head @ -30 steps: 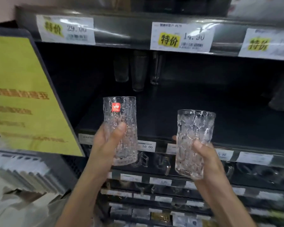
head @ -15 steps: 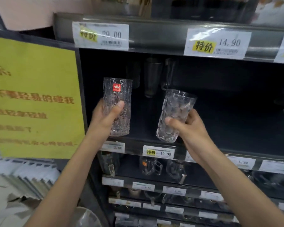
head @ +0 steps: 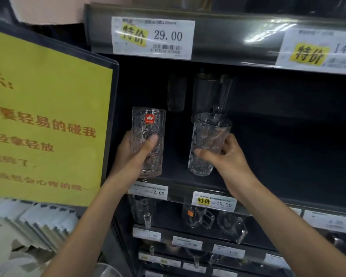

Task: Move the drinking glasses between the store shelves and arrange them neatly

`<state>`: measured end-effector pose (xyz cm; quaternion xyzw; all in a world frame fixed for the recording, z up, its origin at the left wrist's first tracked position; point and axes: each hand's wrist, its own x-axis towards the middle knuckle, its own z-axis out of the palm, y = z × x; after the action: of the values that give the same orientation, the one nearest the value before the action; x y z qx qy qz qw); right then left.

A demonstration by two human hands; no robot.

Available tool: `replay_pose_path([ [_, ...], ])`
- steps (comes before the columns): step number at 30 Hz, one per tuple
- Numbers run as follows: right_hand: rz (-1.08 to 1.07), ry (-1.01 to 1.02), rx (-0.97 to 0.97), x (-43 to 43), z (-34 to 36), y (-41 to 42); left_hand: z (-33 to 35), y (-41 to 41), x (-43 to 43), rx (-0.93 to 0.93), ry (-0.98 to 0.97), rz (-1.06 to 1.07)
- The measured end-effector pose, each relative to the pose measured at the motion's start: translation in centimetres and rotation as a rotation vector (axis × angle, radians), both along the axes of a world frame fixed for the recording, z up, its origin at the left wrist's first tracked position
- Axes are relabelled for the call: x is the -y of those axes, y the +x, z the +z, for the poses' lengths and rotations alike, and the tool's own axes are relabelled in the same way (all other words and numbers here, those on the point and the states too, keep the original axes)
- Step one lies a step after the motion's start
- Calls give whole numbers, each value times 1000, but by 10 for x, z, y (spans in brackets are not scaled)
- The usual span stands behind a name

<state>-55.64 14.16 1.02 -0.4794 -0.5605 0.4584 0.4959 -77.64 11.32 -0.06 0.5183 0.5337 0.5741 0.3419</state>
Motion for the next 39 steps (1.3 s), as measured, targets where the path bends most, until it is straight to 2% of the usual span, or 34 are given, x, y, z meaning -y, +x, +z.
replay_pose_path([
  [7,-21,114,131,-1,-8,8,5,5,-10,-146,-90,-78],
  [11,-11,103,209,-7,-5,23,5,6,-20,-181,-101,-83],
  [19,-49,47,272,-29,2,58,4,11,-70,-90,-110,-130],
  [26,-138,20,288,-60,3,90,9,21,-111,-109,-116,-176],
  [33,-290,18,315,-97,1,128,5,30,-140,-136,-47,-40],
  [39,-320,36,305,-126,-6,148,-9,24,-166,-160,-15,90],
])
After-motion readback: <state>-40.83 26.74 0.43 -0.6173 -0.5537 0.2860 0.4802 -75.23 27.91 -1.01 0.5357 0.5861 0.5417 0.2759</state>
